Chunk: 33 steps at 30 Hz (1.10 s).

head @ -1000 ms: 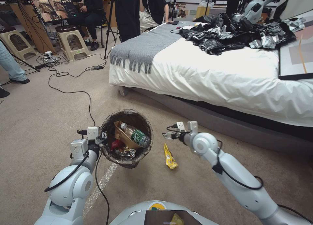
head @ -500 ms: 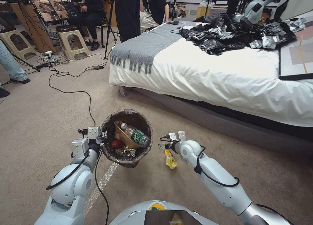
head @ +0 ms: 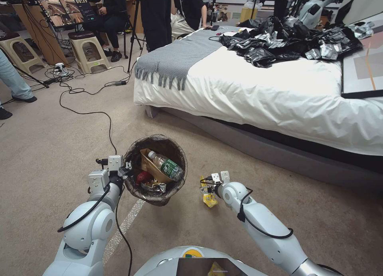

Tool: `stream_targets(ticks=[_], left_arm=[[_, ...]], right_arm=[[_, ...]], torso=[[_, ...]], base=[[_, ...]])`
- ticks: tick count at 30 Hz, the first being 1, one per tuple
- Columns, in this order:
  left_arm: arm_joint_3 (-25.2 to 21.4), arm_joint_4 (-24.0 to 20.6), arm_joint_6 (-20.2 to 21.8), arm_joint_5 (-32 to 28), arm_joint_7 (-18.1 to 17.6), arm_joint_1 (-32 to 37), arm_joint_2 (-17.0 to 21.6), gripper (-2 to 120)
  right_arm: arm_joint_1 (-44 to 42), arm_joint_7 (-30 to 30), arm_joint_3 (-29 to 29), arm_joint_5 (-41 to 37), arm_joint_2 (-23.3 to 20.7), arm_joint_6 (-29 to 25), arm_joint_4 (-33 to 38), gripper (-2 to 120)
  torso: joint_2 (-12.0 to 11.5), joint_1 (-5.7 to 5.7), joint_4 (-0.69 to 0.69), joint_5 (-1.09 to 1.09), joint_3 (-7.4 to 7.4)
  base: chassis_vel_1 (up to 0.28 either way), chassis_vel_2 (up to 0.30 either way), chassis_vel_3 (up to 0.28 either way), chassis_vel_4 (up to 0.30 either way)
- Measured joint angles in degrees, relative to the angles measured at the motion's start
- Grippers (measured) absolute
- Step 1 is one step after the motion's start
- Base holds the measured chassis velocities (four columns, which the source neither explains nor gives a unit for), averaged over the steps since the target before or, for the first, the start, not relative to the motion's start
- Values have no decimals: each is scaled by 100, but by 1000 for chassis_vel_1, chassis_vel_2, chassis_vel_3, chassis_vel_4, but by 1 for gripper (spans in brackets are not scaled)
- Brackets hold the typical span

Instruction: Pick up the trash bin, then pick up the garbage from the floor and place it into the trash bin.

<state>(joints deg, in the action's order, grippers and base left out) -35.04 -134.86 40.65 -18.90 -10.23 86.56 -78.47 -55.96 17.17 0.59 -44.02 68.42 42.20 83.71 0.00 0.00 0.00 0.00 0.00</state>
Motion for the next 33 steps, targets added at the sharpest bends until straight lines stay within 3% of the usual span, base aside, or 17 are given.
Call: stream_targets(ticks=[5, 9, 12, 21, 29, 33], left_arm=[[25, 13, 0, 0, 2, -32, -15, 0], [25, 25, 0, -1, 2, -43, -27, 0], [-17, 26, -4, -6, 10, -36, -17, 0], [-30, 28, -13, -3, 24, -33, -15, 0], [7, 37, -13, 1, 32, -57, -23, 0], [8, 38, -14, 4, 36, -57, -17, 0]], right_arm=[[-43, -49, -6, 115, 212, -2, -149, 95], [-59, -156, -33, 443, 408, -47, -442, 82], [-86, -216, -65, 609, 548, -80, -681, 65], [-113, -224, -116, 686, 516, -131, -739, 39], [-169, -202, -180, 658, 365, -143, -621, 7], [-169, -196, -186, 654, 363, -148, -608, 0]], torso=[[0, 0, 0, 0, 0], [0, 0, 1, 0, 0], [0, 0, 0, 0, 0], [0, 0, 0, 0, 0], [0, 0, -1, 0, 0], [0, 0, 0, 1, 0]], base=[[0, 0, 0, 0], [0, 0, 0, 0], [0, 0, 0, 0], [0, 0, 0, 0], [0, 0, 0, 0], [0, 0, 0, 0]])
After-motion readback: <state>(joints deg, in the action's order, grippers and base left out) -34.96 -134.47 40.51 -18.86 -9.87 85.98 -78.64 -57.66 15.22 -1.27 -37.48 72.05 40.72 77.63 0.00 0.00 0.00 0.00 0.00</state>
